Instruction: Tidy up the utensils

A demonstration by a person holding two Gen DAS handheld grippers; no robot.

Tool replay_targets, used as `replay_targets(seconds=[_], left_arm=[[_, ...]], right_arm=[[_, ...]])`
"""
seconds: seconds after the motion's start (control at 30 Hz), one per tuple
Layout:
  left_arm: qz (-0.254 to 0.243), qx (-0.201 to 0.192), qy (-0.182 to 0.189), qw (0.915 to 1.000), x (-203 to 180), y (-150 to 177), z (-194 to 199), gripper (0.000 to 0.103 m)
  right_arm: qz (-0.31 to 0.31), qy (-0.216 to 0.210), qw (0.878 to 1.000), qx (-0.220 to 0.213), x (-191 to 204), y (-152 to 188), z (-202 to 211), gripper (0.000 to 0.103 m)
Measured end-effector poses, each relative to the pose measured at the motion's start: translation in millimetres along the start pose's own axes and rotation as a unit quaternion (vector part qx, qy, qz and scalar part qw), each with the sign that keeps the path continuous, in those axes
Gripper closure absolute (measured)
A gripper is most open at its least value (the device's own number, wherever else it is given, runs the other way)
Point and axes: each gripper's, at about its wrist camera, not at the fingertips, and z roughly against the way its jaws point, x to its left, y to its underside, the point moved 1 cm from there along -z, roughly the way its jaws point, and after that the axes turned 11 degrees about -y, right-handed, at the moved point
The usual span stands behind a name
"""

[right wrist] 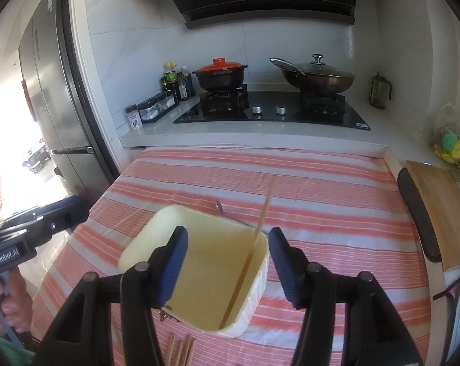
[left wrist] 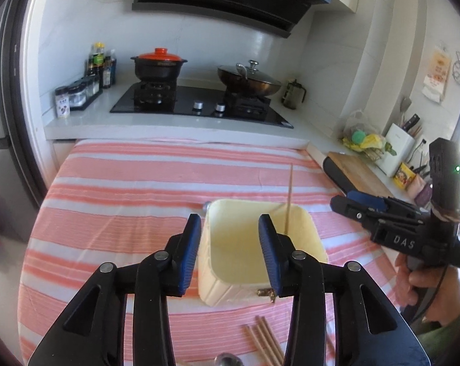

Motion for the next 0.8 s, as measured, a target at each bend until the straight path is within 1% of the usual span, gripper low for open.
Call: replay_targets(seconds=[0.03, 0.1, 0.23, 0.27, 0.3, 0.47, 0.63, 0.73, 0.8], left_arm=[[-0.001, -0.002, -0.002, 1.0000, 1, 3, 5, 0.053], [-0.002, -0.006, -0.003, 1.0000, 4, 13, 18, 0.040], [-0.013, -0.004, -0.012, 0.9998, 14, 42, 41, 0.030], [-0.015, 0.000, -0.018, 0.9997, 18, 52, 46, 0.025], [-0.016, 0.005, -0.026, 0.9995, 22, 62, 50, 0.023], [-0.026, 0.045, -0.074, 0.9959, 45, 123, 57, 0.023], [-0.012, 0.089, -0.110, 0.9899, 69, 180, 49, 0.023], [0.000, 0.106, -0.117, 0.9875, 74, 202, 46, 0.023], [0.009, 0.110, -0.116, 0.9872, 73, 207, 45, 0.023]], right_arm=[[-0.001, -0.001, 1.000, -0.003, 1, 0, 4, 0.046], [-0.003, -0.006, 1.000, -0.010, 2, 3, 16, 0.046], [-0.010, -0.004, 1.000, -0.024, -2, 21, 49, 0.046], [-0.013, 0.000, 1.000, -0.026, -6, 28, 57, 0.046], [-0.015, 0.007, 1.000, -0.027, -10, 37, 66, 0.046], [-0.017, 0.055, 0.998, -0.014, -33, 92, 96, 0.046], [-0.045, 0.081, 0.996, 0.019, -63, 154, 109, 0.046], [-0.065, 0.091, 0.993, 0.038, -81, 181, 105, 0.046], [-0.071, 0.090, 0.992, 0.045, -90, 192, 101, 0.046]])
